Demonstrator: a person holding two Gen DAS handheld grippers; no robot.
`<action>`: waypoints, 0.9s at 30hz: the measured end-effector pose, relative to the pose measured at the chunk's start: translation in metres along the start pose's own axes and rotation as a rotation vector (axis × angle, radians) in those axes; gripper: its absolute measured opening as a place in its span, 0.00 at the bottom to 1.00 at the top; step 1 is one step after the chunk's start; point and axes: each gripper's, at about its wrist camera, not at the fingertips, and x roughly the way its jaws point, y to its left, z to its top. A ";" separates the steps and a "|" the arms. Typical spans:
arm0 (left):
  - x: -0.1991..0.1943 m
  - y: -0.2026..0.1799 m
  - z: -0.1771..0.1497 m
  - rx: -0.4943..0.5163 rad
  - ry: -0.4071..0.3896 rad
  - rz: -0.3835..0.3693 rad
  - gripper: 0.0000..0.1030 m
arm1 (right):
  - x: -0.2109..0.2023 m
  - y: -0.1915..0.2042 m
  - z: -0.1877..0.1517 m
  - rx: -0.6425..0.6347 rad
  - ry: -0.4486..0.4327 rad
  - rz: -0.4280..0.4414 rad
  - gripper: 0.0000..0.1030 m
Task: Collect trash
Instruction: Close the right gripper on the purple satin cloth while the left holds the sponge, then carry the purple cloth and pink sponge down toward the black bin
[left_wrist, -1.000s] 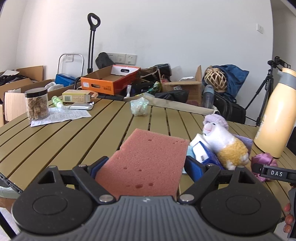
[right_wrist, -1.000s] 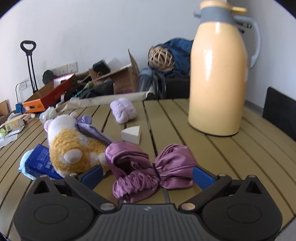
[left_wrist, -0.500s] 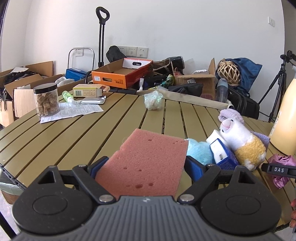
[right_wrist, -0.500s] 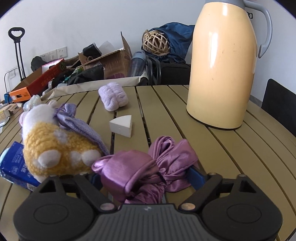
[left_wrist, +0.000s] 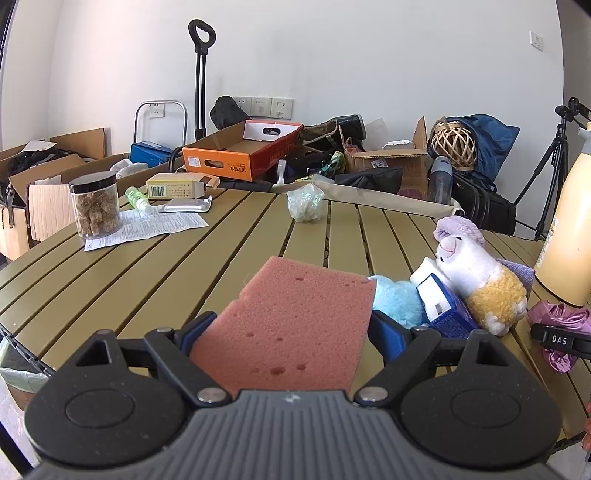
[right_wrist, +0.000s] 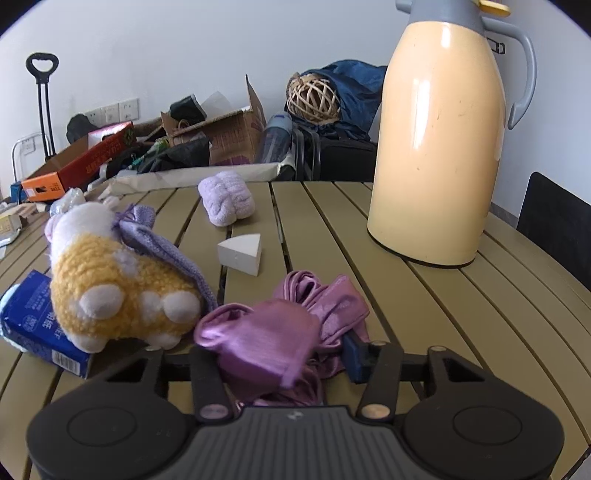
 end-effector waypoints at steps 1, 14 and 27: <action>-0.001 0.000 0.000 0.001 -0.002 0.000 0.86 | -0.002 -0.001 0.000 0.006 -0.006 0.007 0.43; -0.020 -0.001 -0.001 0.012 -0.040 -0.007 0.86 | -0.029 -0.006 -0.007 0.031 -0.075 0.045 0.39; -0.062 0.001 -0.008 0.006 -0.110 -0.014 0.86 | -0.097 -0.007 -0.022 0.025 -0.211 0.084 0.38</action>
